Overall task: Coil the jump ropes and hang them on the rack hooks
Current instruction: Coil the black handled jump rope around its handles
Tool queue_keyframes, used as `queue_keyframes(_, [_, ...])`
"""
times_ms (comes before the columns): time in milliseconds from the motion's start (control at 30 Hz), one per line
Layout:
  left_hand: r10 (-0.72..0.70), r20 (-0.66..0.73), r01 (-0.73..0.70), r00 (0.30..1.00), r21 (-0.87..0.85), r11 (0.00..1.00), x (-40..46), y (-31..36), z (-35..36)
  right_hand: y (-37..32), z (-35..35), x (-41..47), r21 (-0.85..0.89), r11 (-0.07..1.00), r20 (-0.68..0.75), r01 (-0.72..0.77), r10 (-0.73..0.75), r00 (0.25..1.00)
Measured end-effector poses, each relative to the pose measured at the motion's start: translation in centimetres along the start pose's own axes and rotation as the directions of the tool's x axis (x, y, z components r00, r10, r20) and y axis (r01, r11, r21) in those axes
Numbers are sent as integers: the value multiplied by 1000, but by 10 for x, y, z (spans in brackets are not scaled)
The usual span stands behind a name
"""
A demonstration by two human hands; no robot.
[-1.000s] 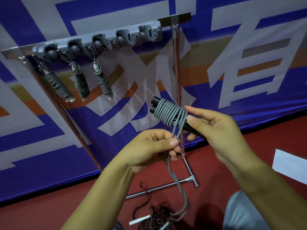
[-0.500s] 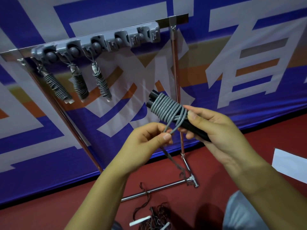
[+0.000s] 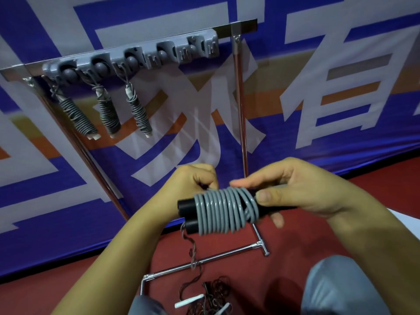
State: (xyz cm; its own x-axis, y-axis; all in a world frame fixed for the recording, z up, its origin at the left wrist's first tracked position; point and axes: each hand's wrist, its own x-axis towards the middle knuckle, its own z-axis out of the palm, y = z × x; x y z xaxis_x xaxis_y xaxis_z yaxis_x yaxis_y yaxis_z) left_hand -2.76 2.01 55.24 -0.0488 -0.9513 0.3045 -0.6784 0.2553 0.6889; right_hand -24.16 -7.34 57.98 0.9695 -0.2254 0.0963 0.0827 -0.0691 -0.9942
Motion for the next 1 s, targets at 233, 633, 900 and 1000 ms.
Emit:
queue_keyframes(233, [1, 29, -3, 1000, 62, 998, 5, 0, 0, 1, 6, 1, -183, 976, 159, -121, 151, 976])
queue_keyframes(633, [106, -100, -63, 989, 359, 931, 1, 11, -1, 20, 11, 5, -436, 855, -142, -281, 243, 959])
queue_keyframes(900, [198, -102, -89, 975, 635, 767, -7, 19, 2, 41, 9, 16, -572, 755, -378, -321, 105, 920])
queue_keyframes(1000, [80, -160, 10, 984, 495, 869, -14, 26, 2, 52, 4, 19, -531, 794, -546, -296, -54, 836])
